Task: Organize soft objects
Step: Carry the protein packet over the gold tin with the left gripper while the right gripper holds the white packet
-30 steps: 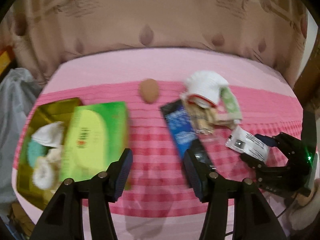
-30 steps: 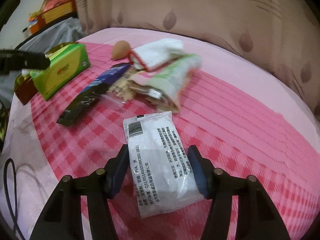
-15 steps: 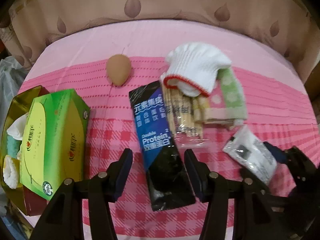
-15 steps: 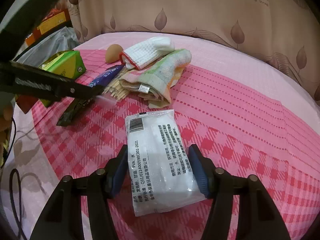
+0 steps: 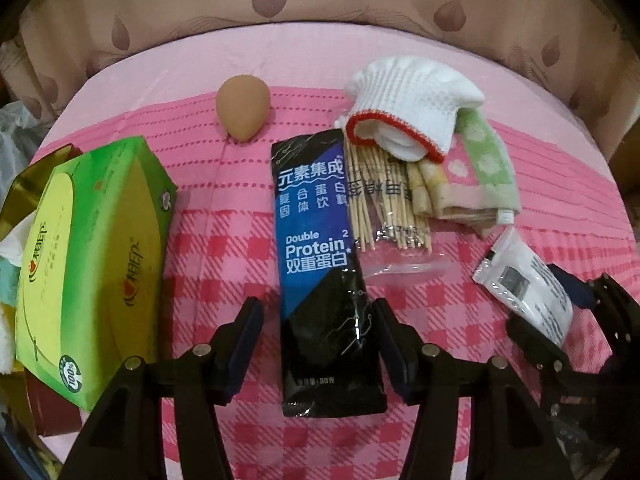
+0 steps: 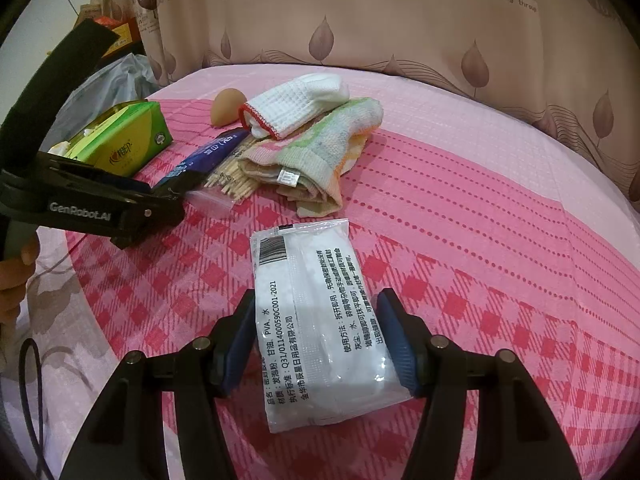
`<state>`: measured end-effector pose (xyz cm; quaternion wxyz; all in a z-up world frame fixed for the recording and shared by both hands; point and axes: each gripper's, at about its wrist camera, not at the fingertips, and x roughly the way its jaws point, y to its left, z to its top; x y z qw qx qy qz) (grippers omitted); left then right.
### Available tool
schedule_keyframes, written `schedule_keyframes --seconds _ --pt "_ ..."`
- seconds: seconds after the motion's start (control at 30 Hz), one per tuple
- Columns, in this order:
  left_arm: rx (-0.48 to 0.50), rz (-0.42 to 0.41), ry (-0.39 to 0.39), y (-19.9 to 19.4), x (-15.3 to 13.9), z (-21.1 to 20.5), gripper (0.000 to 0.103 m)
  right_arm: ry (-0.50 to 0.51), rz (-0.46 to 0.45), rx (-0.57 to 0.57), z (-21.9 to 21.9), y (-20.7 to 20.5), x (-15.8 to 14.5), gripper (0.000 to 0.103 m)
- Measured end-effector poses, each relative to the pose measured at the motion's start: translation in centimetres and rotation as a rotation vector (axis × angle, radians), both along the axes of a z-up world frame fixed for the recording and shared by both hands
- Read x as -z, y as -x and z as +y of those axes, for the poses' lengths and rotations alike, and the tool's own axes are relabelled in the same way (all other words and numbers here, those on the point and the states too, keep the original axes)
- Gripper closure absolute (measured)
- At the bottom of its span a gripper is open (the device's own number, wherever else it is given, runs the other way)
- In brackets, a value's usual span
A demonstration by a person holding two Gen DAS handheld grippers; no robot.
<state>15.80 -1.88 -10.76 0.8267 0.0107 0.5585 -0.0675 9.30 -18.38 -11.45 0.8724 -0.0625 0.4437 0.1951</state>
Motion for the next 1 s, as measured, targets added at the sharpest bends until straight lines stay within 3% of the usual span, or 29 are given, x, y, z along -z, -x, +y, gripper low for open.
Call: schedule_keyframes --seconds 0.37,1.0 --pt "0.008 -0.042 0.011 2.2 -1.3 1.2 0.062 -0.003 0.001 0.0 0.0 0.0 0.0 0.045" --pt "-0.018 -0.163 -0.009 4.6 -7.5 4.4 0.062 -0.001 0.001 0.002 0.0 -0.1 0.1 0.045"
